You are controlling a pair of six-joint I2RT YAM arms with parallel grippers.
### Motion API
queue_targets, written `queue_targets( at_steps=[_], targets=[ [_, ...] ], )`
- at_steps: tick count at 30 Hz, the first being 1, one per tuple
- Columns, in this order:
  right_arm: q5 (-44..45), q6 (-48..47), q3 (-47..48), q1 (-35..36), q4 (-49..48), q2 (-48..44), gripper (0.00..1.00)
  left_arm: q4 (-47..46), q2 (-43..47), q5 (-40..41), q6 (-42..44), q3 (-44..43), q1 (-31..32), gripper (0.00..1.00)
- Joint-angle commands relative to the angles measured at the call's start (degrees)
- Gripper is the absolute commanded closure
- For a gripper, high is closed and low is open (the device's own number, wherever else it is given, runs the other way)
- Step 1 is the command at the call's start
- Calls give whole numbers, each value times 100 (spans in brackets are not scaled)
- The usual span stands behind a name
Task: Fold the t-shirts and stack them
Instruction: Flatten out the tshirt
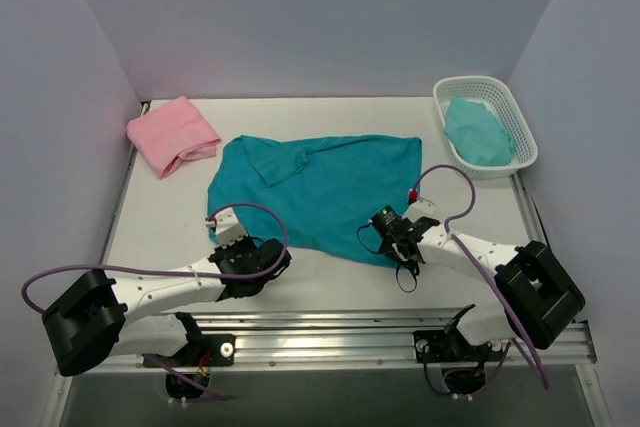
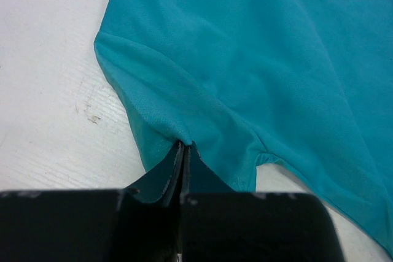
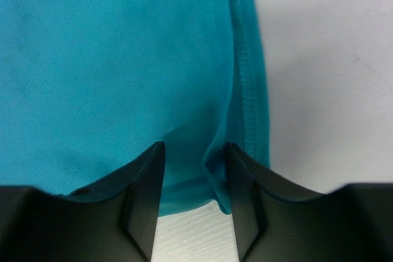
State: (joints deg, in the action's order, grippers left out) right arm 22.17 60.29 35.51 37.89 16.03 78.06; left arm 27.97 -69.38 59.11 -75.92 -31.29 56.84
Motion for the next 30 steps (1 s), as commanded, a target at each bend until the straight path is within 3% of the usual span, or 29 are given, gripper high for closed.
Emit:
queue_targets(
  at_steps=[1, 3, 5, 13, 16, 20, 23, 30],
  targets=[
    [-160, -123, 132, -18, -144, 165, 68, -160, 101, 21, 42, 52, -6, 98],
    [-257, -114, 80, -18, -197, 166, 76, -195, 74, 21, 51, 61, -6, 98],
    [-292, -114, -17, -18, -250, 130, 97, -247, 22, 13, 34, 61, -6, 98],
    [57, -97, 26, 166, 65, -458, 100, -213, -154, 56, 174, -158, 46, 98],
    [383, -88, 482, 438, 556, -862, 100, 777, 47, 468, -150, -614, 378, 98],
    [1103, -123, 1499, 877, 1340, -1512, 100, 3417, 478, 1137, -1272, -1780, 968, 98],
    [1237, -351, 2029, 1054, 1762, -2136, 100, 4425, 908, 1383, -1443, -2371, 1259, 98],
    [1456, -1098, 3821, 1071, 2395, -2902, 100, 2690, 2059, 1199, 2535, -3716, 1321, 98]
  ],
)
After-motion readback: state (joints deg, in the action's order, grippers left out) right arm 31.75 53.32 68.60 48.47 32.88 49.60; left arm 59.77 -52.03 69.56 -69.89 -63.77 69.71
